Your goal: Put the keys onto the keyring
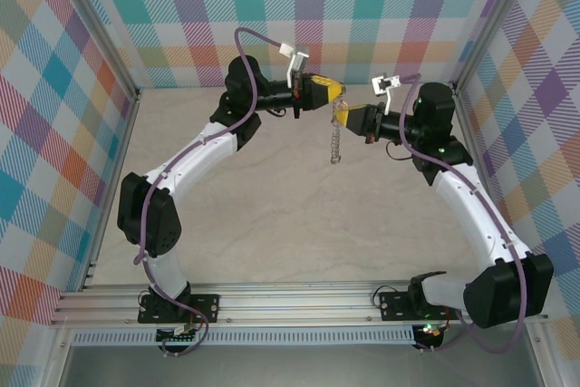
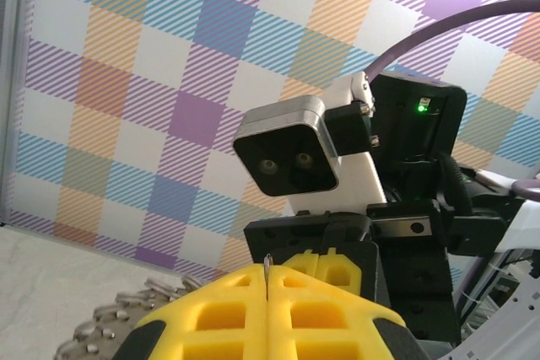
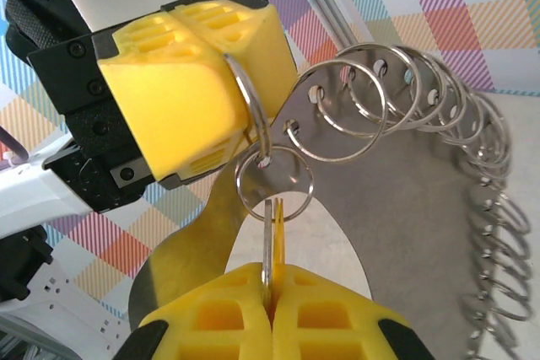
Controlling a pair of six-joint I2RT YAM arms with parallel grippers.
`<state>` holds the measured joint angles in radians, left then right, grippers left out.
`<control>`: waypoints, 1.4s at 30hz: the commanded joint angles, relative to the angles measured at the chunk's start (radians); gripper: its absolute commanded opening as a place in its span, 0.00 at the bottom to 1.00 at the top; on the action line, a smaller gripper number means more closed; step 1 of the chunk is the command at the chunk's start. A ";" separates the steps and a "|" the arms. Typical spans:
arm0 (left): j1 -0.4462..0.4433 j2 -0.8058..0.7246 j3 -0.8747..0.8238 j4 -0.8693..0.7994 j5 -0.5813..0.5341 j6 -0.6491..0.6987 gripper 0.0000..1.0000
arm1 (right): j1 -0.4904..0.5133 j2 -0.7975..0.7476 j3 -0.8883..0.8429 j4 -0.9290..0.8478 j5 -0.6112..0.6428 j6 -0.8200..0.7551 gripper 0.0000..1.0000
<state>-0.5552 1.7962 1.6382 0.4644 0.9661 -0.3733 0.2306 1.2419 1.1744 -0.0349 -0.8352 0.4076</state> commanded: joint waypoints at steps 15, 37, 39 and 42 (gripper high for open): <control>-0.004 -0.057 0.000 -0.041 -0.002 0.079 0.00 | -0.006 -0.016 0.180 -0.375 0.117 -0.209 0.00; -0.005 -0.040 0.017 -0.058 0.014 0.081 0.00 | -0.006 0.039 0.304 -0.453 0.101 -0.253 0.00; -0.005 -0.042 0.016 -0.066 0.012 0.087 0.00 | -0.007 0.041 0.320 -0.479 0.123 -0.270 0.00; -0.006 -0.042 0.020 -0.075 0.013 0.093 0.00 | -0.007 0.040 0.343 -0.516 0.162 -0.298 0.00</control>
<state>-0.5560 1.7958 1.6382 0.3866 0.9718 -0.3092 0.2287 1.2823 1.4738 -0.5034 -0.6987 0.1616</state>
